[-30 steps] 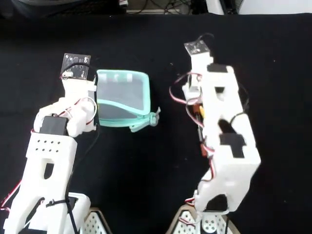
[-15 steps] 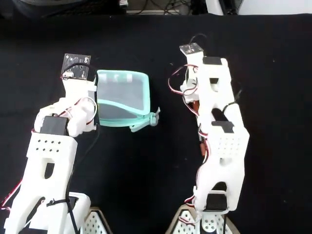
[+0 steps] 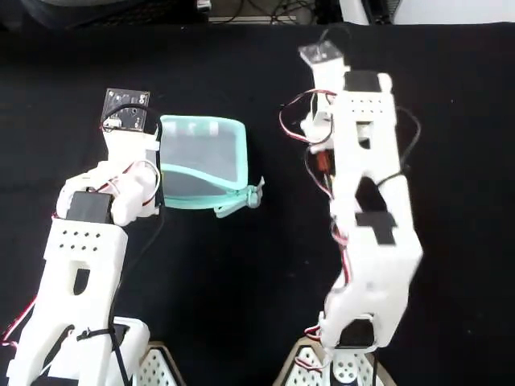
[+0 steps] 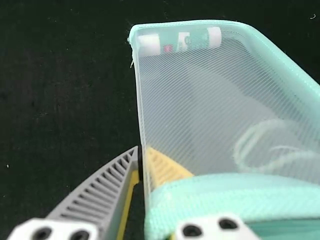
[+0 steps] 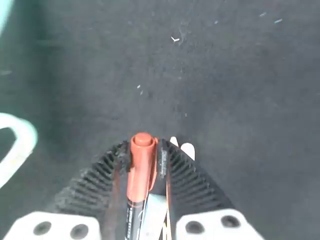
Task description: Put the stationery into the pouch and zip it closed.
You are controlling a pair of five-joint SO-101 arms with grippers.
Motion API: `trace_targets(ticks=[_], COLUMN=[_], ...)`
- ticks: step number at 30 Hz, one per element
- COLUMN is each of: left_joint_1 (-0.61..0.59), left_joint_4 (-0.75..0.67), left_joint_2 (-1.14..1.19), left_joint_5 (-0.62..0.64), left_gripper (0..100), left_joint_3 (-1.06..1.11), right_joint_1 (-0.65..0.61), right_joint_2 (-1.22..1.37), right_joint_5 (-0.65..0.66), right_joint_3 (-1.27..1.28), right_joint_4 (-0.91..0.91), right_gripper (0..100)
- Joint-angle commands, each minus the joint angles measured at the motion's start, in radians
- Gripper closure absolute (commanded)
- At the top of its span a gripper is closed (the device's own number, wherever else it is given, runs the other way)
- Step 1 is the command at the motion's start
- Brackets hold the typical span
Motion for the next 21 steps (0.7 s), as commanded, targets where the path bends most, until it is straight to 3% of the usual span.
trace_targets(ticks=[1, 10, 21], left_joint_1=[-0.012, -0.012, -0.007], left_joint_4=[0.002, 0.002, 0.0], left_joint_2=[0.014, 0.014, 0.014], left_joint_5=[0.002, 0.002, 0.002], left_gripper=[97, 97, 97], left_joint_3=[0.012, 0.013, 0.01], right_joint_1=[-0.049, -0.308, -0.635], right_joint_2=[-0.326, -1.125, -2.009], right_joint_5=[0.009, 0.021, -0.015], right_joint_3=[0.107, 0.618, 1.322], right_joint_4=[0.003, -0.144, -0.806], right_gripper=[98.5, 98.6, 98.5])
